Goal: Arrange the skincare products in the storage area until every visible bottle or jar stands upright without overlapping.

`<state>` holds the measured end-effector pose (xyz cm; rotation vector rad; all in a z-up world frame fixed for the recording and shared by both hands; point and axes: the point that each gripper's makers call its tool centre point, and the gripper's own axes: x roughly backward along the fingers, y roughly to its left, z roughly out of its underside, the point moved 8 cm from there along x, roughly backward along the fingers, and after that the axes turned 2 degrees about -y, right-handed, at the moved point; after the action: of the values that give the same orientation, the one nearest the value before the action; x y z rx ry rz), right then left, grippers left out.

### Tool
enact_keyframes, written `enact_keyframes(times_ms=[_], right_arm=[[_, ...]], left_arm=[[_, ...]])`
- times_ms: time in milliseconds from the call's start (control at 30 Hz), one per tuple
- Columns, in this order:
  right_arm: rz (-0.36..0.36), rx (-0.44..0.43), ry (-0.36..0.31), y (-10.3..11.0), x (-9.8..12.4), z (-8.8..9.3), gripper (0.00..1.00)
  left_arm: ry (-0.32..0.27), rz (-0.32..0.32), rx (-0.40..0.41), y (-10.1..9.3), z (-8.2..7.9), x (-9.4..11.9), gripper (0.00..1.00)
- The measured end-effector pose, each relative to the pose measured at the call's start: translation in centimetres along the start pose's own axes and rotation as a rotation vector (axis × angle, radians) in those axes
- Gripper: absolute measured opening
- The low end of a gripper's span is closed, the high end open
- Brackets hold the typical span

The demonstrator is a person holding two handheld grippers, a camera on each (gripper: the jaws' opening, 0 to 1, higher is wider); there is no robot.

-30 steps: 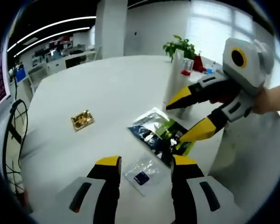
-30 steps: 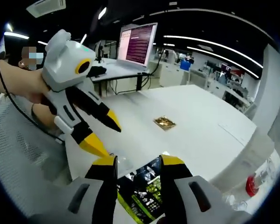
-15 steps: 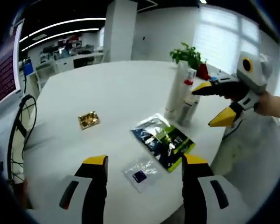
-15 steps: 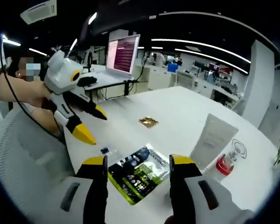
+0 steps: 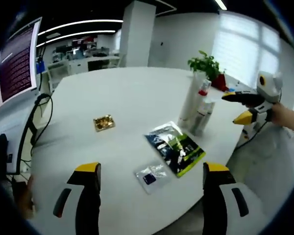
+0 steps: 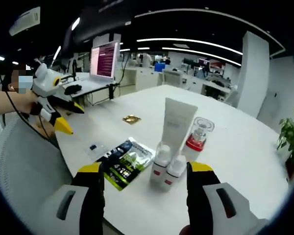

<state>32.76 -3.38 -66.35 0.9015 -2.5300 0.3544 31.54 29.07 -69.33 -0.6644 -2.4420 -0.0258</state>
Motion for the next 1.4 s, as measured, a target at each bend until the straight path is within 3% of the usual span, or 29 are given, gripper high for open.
enact_keyframes(times_ms=[267,600,900,1400], right_arm=[[0.044,-0.070,0.024,-1.7,0.7,0.6,0.86],[0.042,-0.142,0.033,-2.3,1.2,1.4,0.99],[0.045,-0.192,0.033,-2.5,1.2,1.8,1.00],[0.048,-0.220,0.051,-2.5,1.1,2.2,0.99]], left_arm=[[0.016,-0.023,0.018,0.0,0.3,0.7,0.91],[0.019,-0.031,0.024,-0.5,0.0,1.0,0.99],[0.030,-0.030,0.020,-0.8,-0.1,0.9,0.99],[0.076,-0.082,0.027,1.1,-1.3,-2.0,0.99]])
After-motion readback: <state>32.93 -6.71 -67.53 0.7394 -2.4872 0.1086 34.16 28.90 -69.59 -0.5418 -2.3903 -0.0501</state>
